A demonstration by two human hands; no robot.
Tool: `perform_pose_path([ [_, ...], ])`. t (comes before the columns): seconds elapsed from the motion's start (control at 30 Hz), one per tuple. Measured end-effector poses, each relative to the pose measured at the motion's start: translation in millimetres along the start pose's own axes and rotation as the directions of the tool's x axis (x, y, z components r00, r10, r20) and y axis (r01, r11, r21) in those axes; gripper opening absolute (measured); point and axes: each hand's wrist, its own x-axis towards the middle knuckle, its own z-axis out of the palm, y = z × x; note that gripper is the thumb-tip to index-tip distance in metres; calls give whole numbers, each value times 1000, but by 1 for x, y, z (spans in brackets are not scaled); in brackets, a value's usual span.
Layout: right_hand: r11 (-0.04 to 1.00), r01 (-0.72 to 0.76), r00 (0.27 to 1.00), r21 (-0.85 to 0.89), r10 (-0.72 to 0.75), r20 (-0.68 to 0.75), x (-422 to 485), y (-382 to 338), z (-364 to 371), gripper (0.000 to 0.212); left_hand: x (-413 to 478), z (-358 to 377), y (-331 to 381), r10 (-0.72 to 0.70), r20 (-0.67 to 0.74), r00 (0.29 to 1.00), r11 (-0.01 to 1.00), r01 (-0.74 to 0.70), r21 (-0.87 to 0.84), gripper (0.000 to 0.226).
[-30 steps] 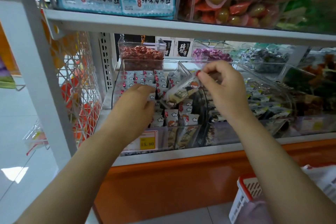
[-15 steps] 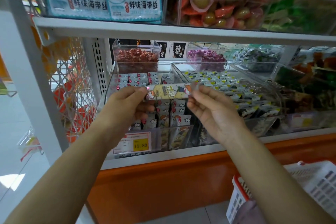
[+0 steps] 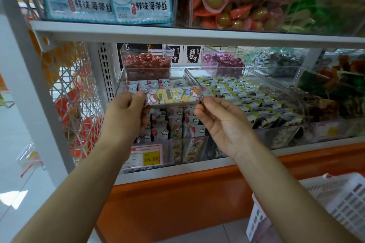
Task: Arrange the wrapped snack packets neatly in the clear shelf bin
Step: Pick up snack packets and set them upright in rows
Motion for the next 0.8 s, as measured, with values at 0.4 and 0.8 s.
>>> perform_pose_path([
  [0.4,968,-52,995,245,72,-74,5,-7,-6,10,-3,1,8,1,349,937,940,118,-321,12],
  [0.8,976,110,993,-187,-115,-18,2,-6,-8,13,0,-2,2,-71,319,945,924,183,-337,19],
])
